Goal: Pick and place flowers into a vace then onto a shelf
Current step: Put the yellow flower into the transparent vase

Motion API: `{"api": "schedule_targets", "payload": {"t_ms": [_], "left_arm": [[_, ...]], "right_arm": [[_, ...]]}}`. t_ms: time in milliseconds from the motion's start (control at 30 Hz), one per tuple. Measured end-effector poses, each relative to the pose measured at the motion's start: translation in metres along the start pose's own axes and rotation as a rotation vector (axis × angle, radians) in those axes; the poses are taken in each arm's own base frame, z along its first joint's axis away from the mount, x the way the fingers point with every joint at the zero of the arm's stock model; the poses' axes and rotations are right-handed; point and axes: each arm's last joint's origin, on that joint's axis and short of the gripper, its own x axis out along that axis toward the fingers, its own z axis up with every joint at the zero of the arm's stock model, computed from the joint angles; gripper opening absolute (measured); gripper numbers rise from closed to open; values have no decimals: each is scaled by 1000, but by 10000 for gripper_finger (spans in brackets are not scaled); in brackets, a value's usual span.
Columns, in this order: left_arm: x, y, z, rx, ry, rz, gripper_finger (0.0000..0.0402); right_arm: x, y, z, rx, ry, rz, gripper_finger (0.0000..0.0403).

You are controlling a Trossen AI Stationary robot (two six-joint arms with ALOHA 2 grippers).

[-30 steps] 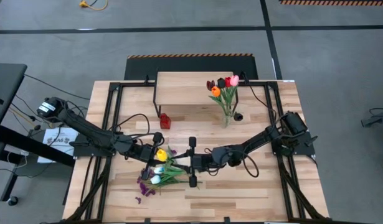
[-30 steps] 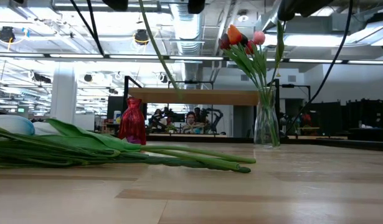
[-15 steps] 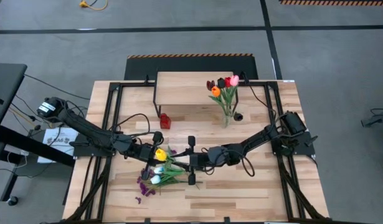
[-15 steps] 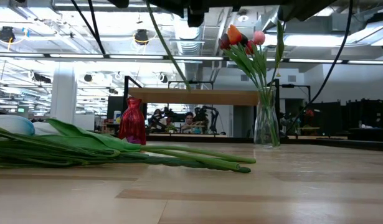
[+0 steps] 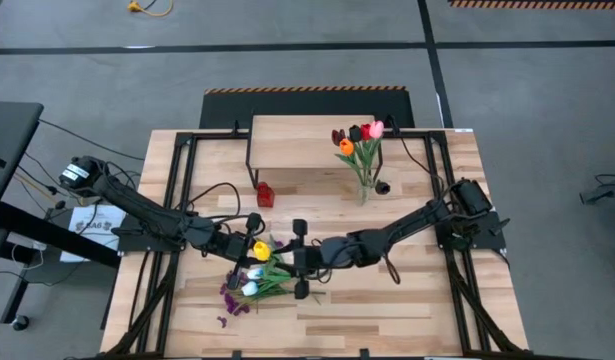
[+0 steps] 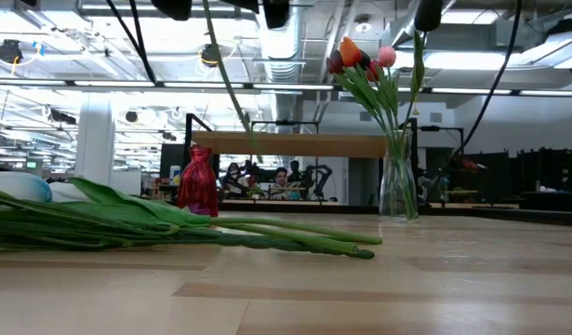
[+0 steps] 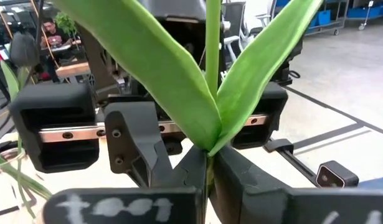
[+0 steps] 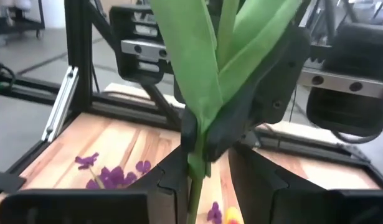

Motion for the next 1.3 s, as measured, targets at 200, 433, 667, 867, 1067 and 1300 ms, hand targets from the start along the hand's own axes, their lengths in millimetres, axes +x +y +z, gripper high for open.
{"api": "schedule_targets", "payload": {"t_ms": [200, 433, 667, 867, 1067, 1300], "left_arm": [[0, 0, -1, 0, 12, -4, 0], [0, 0, -2, 0, 14, -4, 0], [0, 0, -2, 1, 14, 5, 0], [0, 0, -1, 0, 11, 12, 4], [0, 0, 1, -26, -15, 2, 55], [-1, -4, 0, -10, -1, -12, 164]], "right_arm": [[2, 4, 12, -7, 91, 26, 98], [0, 9, 17, -21, 141, 47, 98], [0, 7, 16, -8, 148, 15, 70], [0, 6, 16, -19, 159, -25, 7], [0, 6, 17, -18, 154, -29, 2], [-1, 6, 14, -11, 188, -29, 1]]}}
